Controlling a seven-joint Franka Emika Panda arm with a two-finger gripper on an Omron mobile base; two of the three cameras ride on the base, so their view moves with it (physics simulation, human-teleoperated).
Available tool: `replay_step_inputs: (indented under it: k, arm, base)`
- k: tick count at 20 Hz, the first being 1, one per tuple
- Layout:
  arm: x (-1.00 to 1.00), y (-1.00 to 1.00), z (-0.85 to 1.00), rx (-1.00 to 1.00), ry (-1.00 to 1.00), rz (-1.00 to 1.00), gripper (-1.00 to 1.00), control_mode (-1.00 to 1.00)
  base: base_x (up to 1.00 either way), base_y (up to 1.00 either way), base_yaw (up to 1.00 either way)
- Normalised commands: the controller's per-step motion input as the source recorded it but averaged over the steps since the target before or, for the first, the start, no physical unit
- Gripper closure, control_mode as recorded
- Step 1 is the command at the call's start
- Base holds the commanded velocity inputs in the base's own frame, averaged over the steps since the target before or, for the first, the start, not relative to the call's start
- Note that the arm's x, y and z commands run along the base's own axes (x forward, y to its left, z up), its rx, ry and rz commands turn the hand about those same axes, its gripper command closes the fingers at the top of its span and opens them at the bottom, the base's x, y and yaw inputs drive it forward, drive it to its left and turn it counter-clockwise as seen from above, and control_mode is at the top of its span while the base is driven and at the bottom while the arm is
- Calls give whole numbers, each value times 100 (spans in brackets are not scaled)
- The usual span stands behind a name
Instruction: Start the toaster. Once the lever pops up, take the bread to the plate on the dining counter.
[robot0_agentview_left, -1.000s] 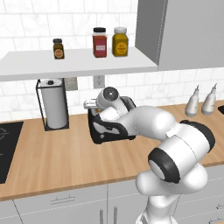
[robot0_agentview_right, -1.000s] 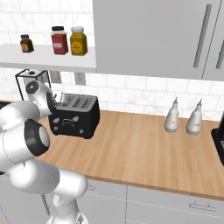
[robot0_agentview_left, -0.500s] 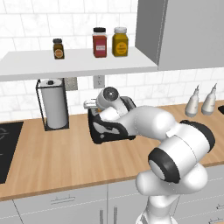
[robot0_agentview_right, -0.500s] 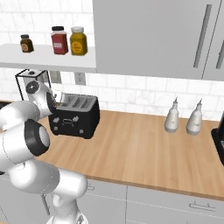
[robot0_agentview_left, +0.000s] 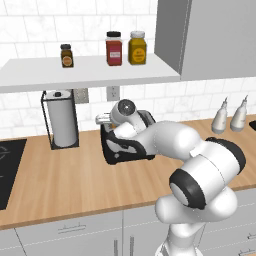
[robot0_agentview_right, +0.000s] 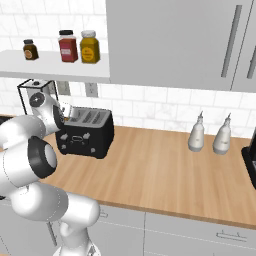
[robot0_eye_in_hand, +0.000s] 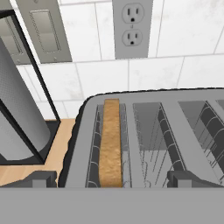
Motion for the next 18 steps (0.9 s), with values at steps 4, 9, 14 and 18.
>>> replay_step_inputs:
  k: [4, 9, 14, 18]
  arm:
    - [0, 0, 0, 0, 0, 0, -100, -100]
    - [0, 0, 0, 0, 0, 0, -100, -100]
    - [0, 0, 0, 0, 0, 0, -100, -100]
    - [0, 0, 0, 0, 0, 0, -100, -100]
  base:
    - [0, 0, 0]
    - [0, 0, 0]
    - [0, 0, 0]
    - [0, 0, 0]
